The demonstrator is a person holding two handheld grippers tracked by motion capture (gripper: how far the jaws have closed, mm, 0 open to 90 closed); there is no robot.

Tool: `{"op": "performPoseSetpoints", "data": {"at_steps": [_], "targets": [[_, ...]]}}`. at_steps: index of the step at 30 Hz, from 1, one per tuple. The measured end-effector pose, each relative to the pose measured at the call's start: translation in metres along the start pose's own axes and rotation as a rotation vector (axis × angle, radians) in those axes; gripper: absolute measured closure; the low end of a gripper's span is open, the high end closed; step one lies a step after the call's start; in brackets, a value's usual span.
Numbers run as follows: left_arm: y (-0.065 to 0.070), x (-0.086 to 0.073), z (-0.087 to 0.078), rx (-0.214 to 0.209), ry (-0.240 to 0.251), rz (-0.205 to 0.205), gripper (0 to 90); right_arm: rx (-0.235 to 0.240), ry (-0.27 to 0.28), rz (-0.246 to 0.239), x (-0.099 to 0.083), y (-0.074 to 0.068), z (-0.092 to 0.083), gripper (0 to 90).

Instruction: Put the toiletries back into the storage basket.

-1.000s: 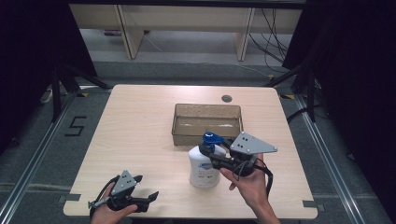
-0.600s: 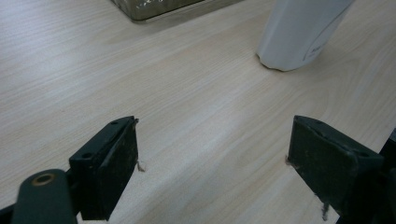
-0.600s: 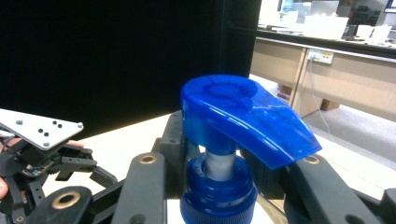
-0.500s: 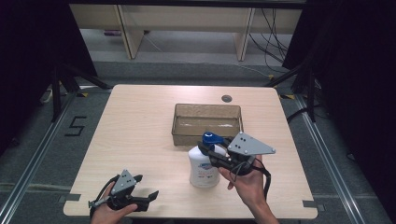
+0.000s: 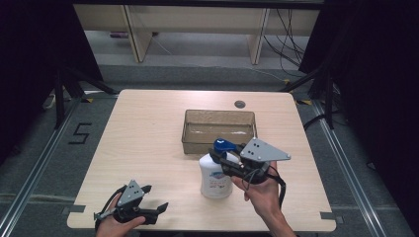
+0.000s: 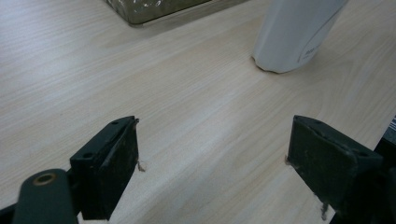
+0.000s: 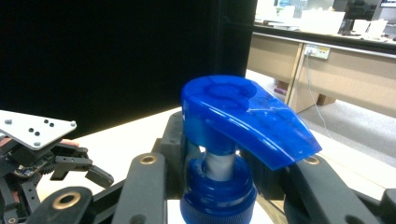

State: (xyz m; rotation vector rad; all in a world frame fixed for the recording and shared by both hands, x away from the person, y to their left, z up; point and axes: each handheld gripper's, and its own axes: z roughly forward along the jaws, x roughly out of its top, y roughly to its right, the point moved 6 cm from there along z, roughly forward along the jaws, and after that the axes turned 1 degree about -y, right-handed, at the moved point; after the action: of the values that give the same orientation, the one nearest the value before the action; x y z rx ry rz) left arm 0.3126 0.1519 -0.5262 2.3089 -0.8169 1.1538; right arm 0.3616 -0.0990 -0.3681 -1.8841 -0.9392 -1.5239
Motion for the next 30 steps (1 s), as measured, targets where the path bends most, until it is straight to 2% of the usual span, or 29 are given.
{"op": "performPoseSetpoints", "data": {"at_steps": [1,2,3,4,5,6,9,10,11,14,17,18,19,20,23,24,25,26,27,30], "targets": [[0.000,0.000,0.000,-0.001,0.001,0.000,15.8,0.004,-0.005,-0.009,0.001,0.002,0.001,62.3],[-0.001,0.001,0.000,0.002,0.005,0.013,15.8,0.006,-0.004,0.006,0.001,0.002,0.002,62.3],[0.000,0.000,0.000,0.000,0.003,0.008,15.8,0.018,0.001,0.014,0.002,0.002,0.003,62.4],[0.000,0.000,0.000,-0.001,0.000,0.008,15.8,0.006,0.002,-0.001,0.003,0.004,0.003,62.4],[0.001,0.001,0.001,-0.006,0.009,0.003,15.8,0.015,0.003,0.014,0.004,0.002,0.004,62.4],[0.002,0.000,0.000,-0.005,0.008,0.008,15.8,0.005,0.008,-0.004,0.005,0.004,0.003,62.4],[0.003,0.001,-0.001,-0.010,0.013,0.011,15.8,0.006,0.017,0.024,0.010,0.003,0.002,62.4],[0.001,0.001,-0.001,-0.003,0.014,0.030,15.8,0.017,0.025,0.024,0.012,0.003,0.001,62.4],[0.003,0.001,-0.001,-0.009,0.010,0.011,15.8,0.008,0.031,0.009,0.015,0.004,0.001,62.4],[0.003,0.001,-0.001,-0.011,0.014,0.009,15.8,0.012,0.031,0.021,0.022,0.003,-0.001,62.4],[0.002,0.001,-0.001,-0.010,0.013,0.007,15.8,0.009,0.044,0.004,0.029,0.007,-0.001,62.4],[0.002,0.001,-0.001,-0.010,0.013,0.006,15.8,0.021,0.051,0.020,0.031,0.007,0.000,62.5],[0.002,0.001,-0.001,-0.008,0.009,0.007,15.8,0.018,0.035,0.035,0.031,0.007,-0.001,62.5],[0.002,0.000,-0.001,-0.008,0.008,0.007,15.8,0.007,0.050,0.014,0.033,0.010,-0.001,62.4],[0.002,0.001,-0.001,-0.009,0.008,0.009,15.8,0.003,0.049,0.008,0.038,0.013,-0.001,62.5],[0.002,0.001,-0.001,-0.009,0.009,0.009,15.8,0.008,0.044,0.025,0.040,0.013,0.000,62.5],[0.003,0.001,-0.001,-0.009,0.014,-0.001,15.8,-0.001,0.044,0.012,0.042,0.015,0.000,62.4],[0.002,0.001,-0.001,-0.010,0.014,0.003,15.8,0.007,0.044,0.025,0.044,0.015,0.000,62.4],[0.002,0.001,-0.001,-0.011,0.013,0.003,15.8,-0.004,0.054,0.008,0.047,0.018,0.000,62.4],[0.003,0.001,-0.001,-0.011,0.013,0.000,15.8,0.005,0.052,0.031,0.055,0.020,0.000,62.4]]}}
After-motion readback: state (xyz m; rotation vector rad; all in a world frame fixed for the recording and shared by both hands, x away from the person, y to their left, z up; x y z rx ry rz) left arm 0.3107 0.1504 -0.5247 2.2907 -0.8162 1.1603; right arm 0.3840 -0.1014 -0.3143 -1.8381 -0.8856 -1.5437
